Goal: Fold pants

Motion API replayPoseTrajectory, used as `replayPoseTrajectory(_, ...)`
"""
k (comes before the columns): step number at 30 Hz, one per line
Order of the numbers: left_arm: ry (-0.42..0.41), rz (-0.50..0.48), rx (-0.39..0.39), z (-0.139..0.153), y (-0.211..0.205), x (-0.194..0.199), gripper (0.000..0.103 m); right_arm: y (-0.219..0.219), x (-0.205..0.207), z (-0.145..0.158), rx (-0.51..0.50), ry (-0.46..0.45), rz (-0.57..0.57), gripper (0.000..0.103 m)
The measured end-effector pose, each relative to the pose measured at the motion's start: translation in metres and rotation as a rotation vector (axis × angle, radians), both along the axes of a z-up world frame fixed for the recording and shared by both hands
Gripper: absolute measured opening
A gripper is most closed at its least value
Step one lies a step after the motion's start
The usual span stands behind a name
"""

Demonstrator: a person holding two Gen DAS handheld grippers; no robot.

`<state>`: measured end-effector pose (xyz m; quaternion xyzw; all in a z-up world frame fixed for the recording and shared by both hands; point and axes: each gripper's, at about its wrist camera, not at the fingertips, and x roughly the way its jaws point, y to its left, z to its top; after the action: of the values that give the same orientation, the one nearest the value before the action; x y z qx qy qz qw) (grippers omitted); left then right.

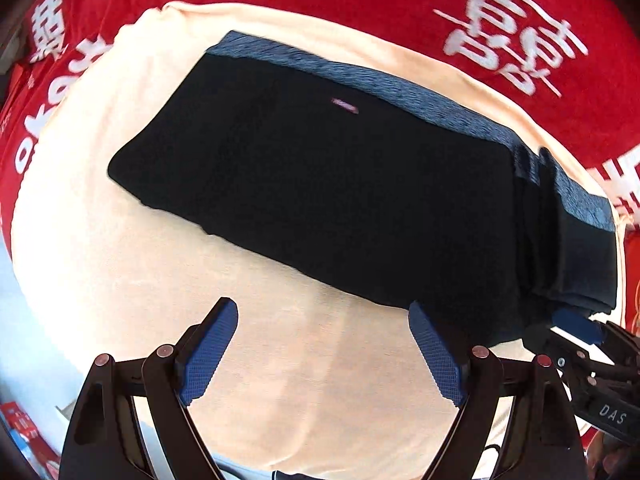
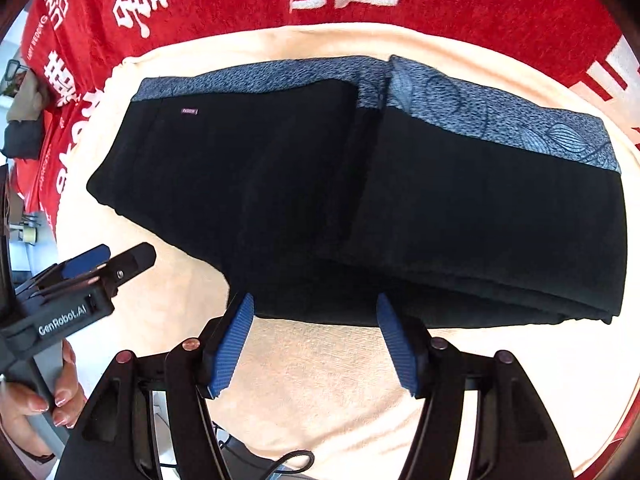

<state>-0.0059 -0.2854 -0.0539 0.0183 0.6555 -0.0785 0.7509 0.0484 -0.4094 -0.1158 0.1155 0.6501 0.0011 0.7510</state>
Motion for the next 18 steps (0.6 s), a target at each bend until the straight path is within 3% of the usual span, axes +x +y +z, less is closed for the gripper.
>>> replayPoseTrajectory(7, 0.011, 0.053, -0.005, -0.009, 0.042, 0.011, 0.088, 0.028, 0.015, 0.002, -0.027, -0.005, 0.07, 0.071)
replayPoseTrajectory(13, 0.003, 0.114, -0.027, -0.019, 0.071, 0.035, 0.088, 0.029, 0.03, -0.027, -0.021, 0.057, 0.057, 0.073)
replayPoseTrajectory(18, -0.013, 0.183, -0.061, -0.03, 0.096, 0.054, 0.088, 0.033, 0.031, -0.033, -0.016, 0.041, 0.079, 0.082)
